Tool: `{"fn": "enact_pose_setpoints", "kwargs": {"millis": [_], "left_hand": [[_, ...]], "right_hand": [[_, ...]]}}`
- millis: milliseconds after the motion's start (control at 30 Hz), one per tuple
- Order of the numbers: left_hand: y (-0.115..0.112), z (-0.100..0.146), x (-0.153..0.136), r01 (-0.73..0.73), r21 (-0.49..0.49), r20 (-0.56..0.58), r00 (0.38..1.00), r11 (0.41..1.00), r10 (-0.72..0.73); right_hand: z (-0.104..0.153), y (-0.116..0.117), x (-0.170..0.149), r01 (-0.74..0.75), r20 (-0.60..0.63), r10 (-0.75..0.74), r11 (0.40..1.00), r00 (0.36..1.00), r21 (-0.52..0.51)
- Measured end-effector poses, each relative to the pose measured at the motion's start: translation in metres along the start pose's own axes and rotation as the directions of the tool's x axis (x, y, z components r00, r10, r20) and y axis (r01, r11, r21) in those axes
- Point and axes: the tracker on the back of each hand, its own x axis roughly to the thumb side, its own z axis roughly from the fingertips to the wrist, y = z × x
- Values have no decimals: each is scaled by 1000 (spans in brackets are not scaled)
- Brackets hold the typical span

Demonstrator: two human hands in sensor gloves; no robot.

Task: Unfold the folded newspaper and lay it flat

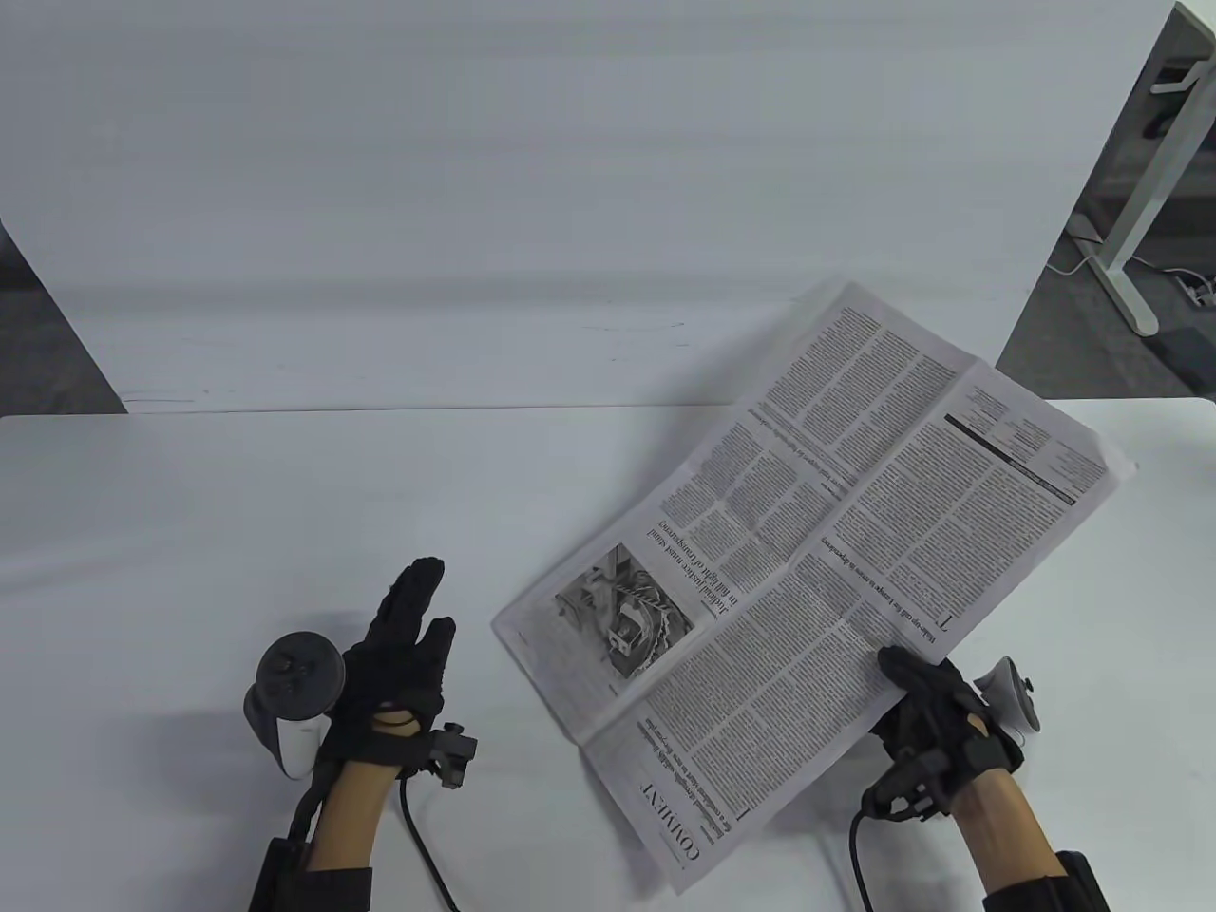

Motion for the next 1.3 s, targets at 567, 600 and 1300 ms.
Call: {"fn": "enact_pose_setpoints", "kwargs": {"millis": [567,600,1300], "left_hand": [[-43,7,33,268,-185,192,953,945,-233],[-48,9,39,291,-202,222,944,935,-245],[-159,55,80,632,-524,480,773,571,-415]], "right_hand": [[6,10,-31,17,-51,-29,977,998,-212],[6,11,-32,18,-51,-29,977,998,-211],[6,48,-61,-107,-123,86,978,989,-180]]}}
